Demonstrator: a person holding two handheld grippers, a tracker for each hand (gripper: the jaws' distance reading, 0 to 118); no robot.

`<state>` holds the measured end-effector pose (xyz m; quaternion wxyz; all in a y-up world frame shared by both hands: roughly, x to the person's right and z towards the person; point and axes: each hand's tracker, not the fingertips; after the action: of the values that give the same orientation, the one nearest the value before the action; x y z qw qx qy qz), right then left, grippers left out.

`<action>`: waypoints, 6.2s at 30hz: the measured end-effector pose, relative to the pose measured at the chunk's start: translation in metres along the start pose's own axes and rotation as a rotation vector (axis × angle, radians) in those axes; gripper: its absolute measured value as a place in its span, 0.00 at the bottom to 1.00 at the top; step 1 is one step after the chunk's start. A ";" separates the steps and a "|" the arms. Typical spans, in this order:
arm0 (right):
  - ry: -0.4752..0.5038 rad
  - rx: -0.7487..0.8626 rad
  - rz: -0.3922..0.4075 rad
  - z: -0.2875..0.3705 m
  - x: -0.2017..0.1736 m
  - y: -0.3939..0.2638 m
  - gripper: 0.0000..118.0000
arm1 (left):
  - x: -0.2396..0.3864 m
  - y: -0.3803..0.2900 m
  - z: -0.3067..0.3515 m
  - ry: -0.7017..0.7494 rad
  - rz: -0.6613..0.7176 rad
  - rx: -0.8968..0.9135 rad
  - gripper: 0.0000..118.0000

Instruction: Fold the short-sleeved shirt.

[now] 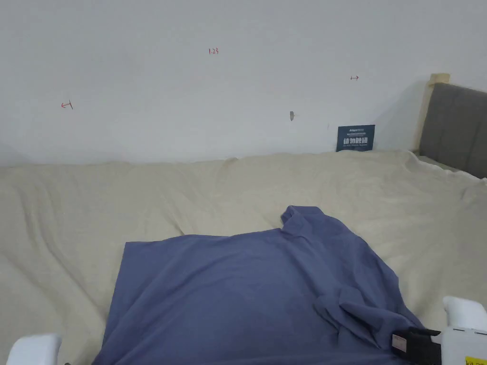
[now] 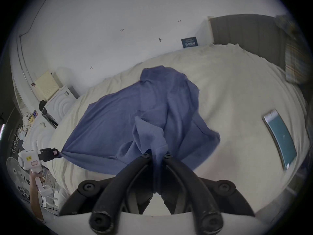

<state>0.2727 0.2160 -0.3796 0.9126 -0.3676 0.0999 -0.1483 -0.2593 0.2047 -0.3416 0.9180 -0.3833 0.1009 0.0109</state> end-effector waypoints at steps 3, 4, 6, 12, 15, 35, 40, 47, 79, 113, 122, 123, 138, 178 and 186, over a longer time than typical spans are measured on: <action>-0.002 -0.032 -0.056 0.008 0.010 -0.031 0.05 | -0.003 -0.030 0.011 0.008 -0.003 -0.010 0.06; -0.008 -0.036 -0.072 0.009 0.014 -0.040 0.05 | -0.004 -0.036 0.013 0.005 -0.001 -0.013 0.06; -0.021 -0.051 -0.106 0.012 0.018 -0.056 0.05 | -0.004 -0.047 0.016 -0.006 0.017 -0.023 0.06; -0.002 -0.049 -0.067 0.023 0.017 -0.067 0.05 | -0.006 -0.063 0.025 -0.006 0.011 0.012 0.07; -0.073 -0.034 0.013 0.024 0.008 -0.065 0.48 | -0.006 -0.063 0.020 -0.026 -0.003 -0.021 0.28; 0.032 0.120 0.258 0.085 -0.071 -0.128 0.00 | 0.007 -0.108 0.100 -0.045 -0.014 0.050 0.03; 0.071 0.057 0.261 0.062 -0.082 -0.135 0.00 | -0.003 -0.113 0.090 -0.060 0.058 0.027 0.00; 0.094 0.010 0.298 0.040 -0.088 -0.131 0.00 | -0.025 -0.090 0.052 -0.024 0.083 -0.029 0.31; -0.080 0.066 0.352 0.062 -0.054 -0.105 0.87 | -0.006 -0.074 0.062 -0.082 0.023 0.034 0.04; -0.125 0.149 0.227 0.029 0.025 0.034 0.02 | -0.012 0.001 0.027 -0.027 0.018 0.055 0.04; -0.157 0.060 0.177 -0.047 0.042 0.102 0.02 | 0.024 0.081 -0.062 -0.041 -0.090 0.002 0.04; -0.161 0.044 0.175 -0.058 0.044 0.103 0.02 | 0.026 0.084 -0.074 -0.030 -0.101 -0.021 0.05; -0.220 0.053 0.249 -0.046 0.027 0.079 0.81 | 0.002 0.074 -0.062 -0.074 -0.087 -0.046 0.92; -0.071 -0.046 0.298 -0.013 -0.027 -0.026 0.00 | 0.034 0.011 -0.047 -0.088 -0.143 -0.085 0.03; -0.117 0.002 0.256 0.010 -0.003 -0.024 0.00 | 0.017 0.019 -0.033 -0.123 -0.060 -0.051 0.03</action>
<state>0.2679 0.2070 -0.3559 0.9286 -0.3591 0.0925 -0.0090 -0.2502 0.1938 -0.3809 0.9123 -0.4082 0.0327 0.0094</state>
